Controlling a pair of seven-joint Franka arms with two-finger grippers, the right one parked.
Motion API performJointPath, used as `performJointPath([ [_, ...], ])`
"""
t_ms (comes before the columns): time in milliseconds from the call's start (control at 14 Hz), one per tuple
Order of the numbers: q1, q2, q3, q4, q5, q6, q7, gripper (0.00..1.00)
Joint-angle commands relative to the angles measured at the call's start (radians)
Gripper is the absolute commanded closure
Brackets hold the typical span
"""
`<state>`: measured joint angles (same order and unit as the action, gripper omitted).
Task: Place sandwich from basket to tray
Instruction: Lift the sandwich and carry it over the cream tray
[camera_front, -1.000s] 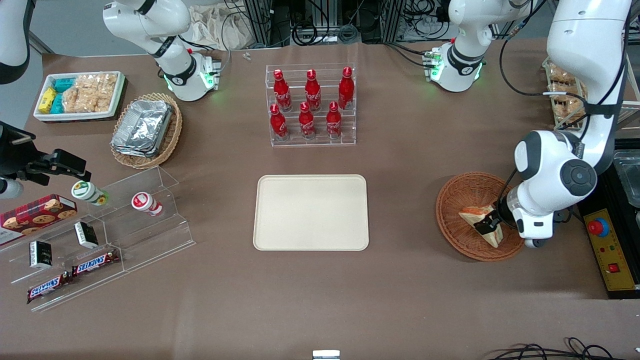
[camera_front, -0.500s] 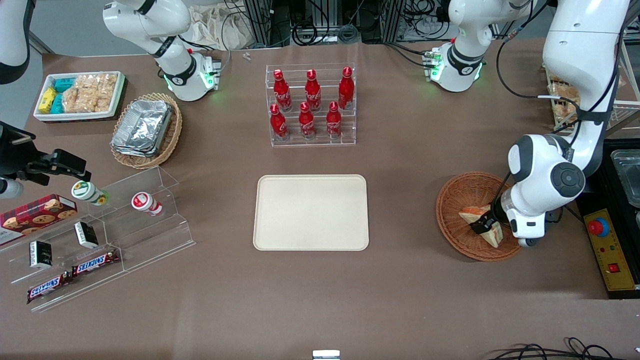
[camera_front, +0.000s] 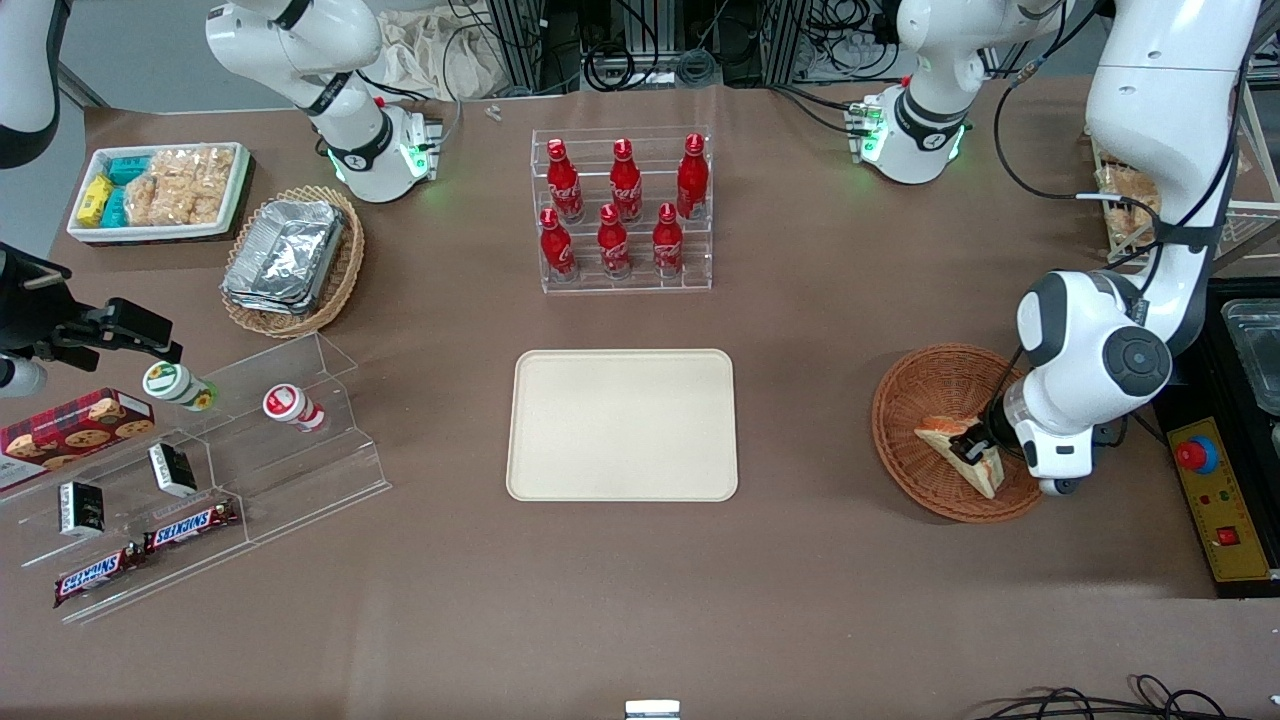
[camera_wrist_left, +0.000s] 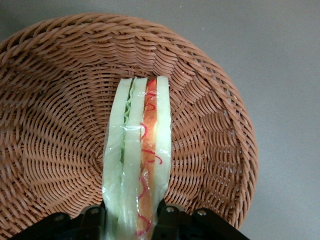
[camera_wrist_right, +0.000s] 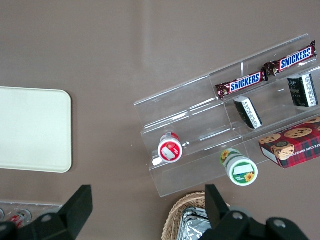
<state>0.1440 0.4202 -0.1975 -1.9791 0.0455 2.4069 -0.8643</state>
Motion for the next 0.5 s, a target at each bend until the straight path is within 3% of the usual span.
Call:
performJointPath([
  [0,-0.006,-0.046,0.000,0.000,0.023,-0.032,-0.038,1.00],
  [214,-0.012,-0.092,-0.010,0.104,0.065,-0.260,-0.036,1.00],
  [429,-0.059,-0.106,-0.011,0.299,0.079,-0.556,-0.013,1.00],
])
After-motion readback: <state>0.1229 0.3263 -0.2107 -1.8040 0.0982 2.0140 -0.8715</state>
